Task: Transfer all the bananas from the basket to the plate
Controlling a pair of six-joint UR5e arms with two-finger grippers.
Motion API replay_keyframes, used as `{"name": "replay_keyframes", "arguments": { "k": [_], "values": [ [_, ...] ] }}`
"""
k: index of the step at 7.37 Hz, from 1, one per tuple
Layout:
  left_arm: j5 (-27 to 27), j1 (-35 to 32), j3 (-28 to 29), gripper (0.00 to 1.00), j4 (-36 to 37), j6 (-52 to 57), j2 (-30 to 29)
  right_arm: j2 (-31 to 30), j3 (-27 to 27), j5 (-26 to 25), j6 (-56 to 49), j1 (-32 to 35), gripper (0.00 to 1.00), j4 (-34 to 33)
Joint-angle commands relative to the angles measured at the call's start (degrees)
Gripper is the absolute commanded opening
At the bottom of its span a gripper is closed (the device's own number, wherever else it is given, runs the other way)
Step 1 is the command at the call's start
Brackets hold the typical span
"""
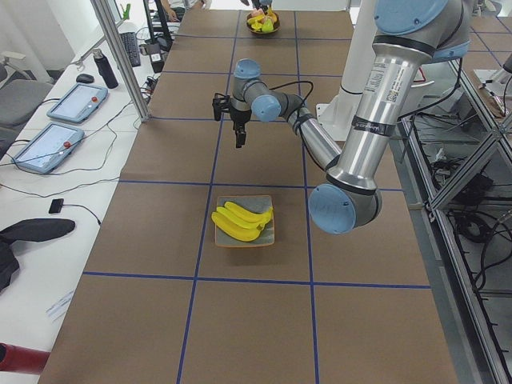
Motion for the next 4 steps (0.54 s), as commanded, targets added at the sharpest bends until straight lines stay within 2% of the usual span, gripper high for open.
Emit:
{"name": "replay_keyframes", "arguments": {
  "k": [1, 4],
  "values": [
    [0.7, 0.5, -0.1, 1.00, 0.0, -0.8, -0.1, -0.6, -0.2, -1.2, -1.3, 0.7, 0.94, -1.7],
    [0.7, 0.5, -1.7, 1.00, 0.0, -1.3, 0.0, -1.9, -0.5, -2.2, 0.3, 0.7, 0.92, -1.8]
  ]
}}
